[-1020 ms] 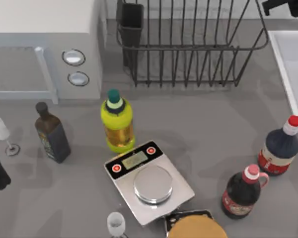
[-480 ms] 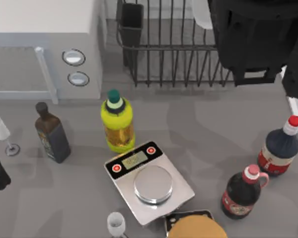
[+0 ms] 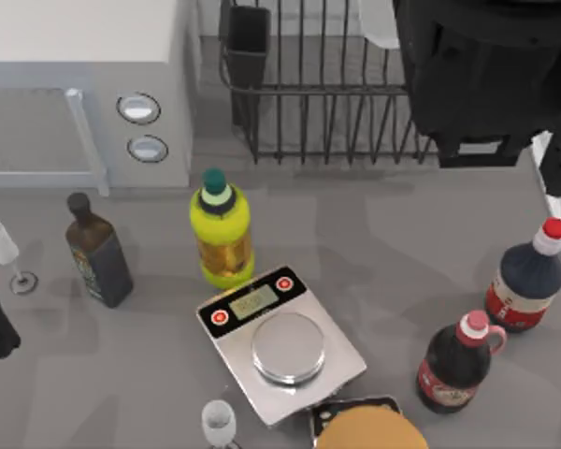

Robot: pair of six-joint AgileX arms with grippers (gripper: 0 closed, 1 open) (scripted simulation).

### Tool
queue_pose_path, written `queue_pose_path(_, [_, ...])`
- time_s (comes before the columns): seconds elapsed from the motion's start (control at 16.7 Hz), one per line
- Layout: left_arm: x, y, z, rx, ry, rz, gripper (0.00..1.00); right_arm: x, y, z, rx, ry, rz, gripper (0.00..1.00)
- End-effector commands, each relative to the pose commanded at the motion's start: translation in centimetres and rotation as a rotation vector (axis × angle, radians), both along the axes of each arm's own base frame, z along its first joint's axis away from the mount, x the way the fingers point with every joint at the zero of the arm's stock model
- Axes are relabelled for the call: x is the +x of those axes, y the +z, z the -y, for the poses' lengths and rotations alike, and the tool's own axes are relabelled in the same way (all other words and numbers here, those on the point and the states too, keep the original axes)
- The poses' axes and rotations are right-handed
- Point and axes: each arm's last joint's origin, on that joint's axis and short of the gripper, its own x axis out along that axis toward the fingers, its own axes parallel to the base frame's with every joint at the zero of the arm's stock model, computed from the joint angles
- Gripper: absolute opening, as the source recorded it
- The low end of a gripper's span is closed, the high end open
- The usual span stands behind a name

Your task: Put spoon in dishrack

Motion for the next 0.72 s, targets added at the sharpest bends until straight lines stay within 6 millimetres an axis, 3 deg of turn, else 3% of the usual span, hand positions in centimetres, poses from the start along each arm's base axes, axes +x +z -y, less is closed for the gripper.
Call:
queue_pose_path(0.12, [0.0, 0.0, 0.0, 0.0, 0.0, 0.0, 1.0, 1.1, -0.8, -0.6, -0.003, 0.002, -0.002, 0.0])
queue_pose_path(0.3, [0.0, 0.0, 0.0, 0.0, 0.0, 0.0, 1.0, 5.0, -4.1, -2.5, -0.007, 0.008, -0.005, 0.0])
queue_pose_path(0.48, [0.0, 0.0, 0.0, 0.0, 0.0, 0.0, 1.0, 10.5, -9.1, -3.3, 0.013, 0.01, 0.007, 0.0])
queue_pose_path(0.72, [0.0, 0.0, 0.0, 0.0, 0.0, 0.0, 1.0, 17.1, -16.3, -1.6, 0.019, 0.004, 0.017, 0.0])
